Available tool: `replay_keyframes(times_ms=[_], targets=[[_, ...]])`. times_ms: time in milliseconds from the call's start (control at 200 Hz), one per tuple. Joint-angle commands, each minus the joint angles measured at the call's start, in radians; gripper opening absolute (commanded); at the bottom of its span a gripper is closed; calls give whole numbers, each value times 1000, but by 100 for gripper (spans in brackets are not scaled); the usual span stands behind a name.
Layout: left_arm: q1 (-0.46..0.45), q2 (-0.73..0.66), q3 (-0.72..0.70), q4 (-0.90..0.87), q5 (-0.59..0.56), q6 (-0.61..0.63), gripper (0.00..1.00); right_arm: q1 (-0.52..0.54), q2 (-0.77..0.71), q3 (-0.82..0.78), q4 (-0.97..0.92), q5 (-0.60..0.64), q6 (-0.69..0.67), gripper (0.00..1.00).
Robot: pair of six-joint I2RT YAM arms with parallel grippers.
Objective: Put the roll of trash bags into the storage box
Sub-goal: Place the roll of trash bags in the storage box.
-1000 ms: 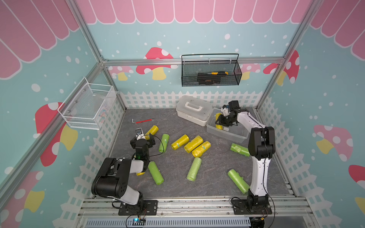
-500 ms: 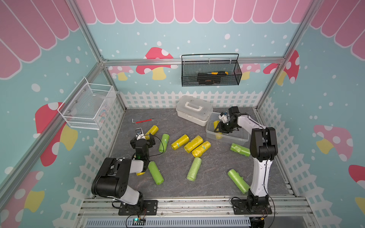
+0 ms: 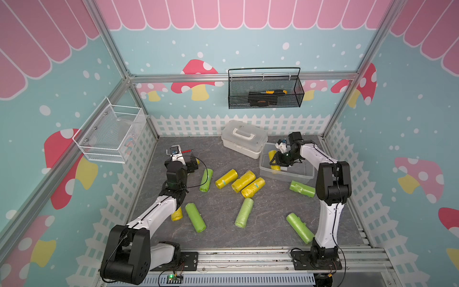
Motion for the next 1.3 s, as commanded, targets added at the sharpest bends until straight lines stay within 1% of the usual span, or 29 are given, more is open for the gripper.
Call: replay_keyframes(times_ms=[0,40,105,225,255,280,365,435,595,735,1111,1291], targets=[[-73,44,67,-179,187,-58,94,4,50,54,45,-18,83,36],[-109,63,98,-196,212,-60,93,5,66,62,65,-24,111,36],[-162,94,135,-213,216,-86,93,6,89,73,80,-22,138,37],[-241,138,172,-180,253,-123,93,9,118,70,109,-16,192,37],[-245,152,182,-178,259,-128,93,11,119,63,125,-19,209,37],[-280,162,193,-181,267,-128,93,13,120,59,137,-21,222,37],[-324,199,230,-206,277,-137,93,24,131,55,156,-25,248,37],[-352,221,245,-214,264,-148,93,35,140,59,159,-28,261,37],[-375,243,228,-178,251,-193,93,55,164,67,157,-40,272,37],[-395,257,236,-193,254,-190,93,61,167,46,150,-44,269,38],[-415,294,281,-211,254,-196,93,93,78,-101,145,-42,213,38],[-425,307,288,-209,259,-208,93,99,38,-160,139,-21,190,37]])
